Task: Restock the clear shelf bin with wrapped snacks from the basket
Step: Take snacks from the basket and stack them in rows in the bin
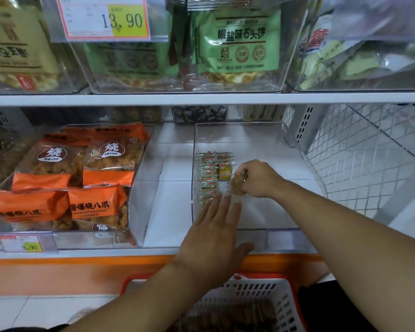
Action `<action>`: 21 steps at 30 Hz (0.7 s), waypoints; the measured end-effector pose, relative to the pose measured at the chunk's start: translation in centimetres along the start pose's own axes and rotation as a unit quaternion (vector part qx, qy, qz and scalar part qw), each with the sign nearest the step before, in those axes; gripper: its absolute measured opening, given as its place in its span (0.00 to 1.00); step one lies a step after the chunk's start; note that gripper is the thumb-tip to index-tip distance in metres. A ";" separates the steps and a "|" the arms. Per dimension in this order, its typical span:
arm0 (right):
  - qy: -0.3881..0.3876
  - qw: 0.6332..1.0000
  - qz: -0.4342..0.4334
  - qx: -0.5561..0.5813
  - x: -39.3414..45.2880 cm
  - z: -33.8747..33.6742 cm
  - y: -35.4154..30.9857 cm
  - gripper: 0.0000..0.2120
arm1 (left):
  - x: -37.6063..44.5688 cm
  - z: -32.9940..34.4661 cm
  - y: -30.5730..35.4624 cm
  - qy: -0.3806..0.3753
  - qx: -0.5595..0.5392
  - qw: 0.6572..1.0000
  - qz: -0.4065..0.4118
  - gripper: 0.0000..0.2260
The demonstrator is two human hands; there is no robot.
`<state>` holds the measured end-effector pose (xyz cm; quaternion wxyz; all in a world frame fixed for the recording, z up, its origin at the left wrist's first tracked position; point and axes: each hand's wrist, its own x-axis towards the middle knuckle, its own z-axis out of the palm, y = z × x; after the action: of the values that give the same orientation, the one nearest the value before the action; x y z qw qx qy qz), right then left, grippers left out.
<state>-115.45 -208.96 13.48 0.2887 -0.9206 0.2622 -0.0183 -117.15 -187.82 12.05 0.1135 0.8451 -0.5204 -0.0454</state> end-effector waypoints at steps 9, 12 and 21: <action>0.058 0.998 -0.026 -0.005 3.9 3.1 -0.6 0.23 | 1.0 0.3 0.6 -0.058 0.068 0.994 -0.062 0.36; 0.075 0.997 0.019 0.007 4.2 3.4 -0.5 0.26 | 1.2 0.1 0.4 -0.066 0.067 0.994 -0.056 0.34; 0.073 0.996 0.025 0.051 4.1 4.2 -1.2 0.30 | 1.0 -0.1 0.2 -0.038 0.056 0.997 -0.027 0.28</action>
<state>-110.60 -207.93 10.21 0.3157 -0.8940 0.3044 -0.0920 -116.88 -188.77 12.25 0.0444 0.8615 -0.5032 -0.0512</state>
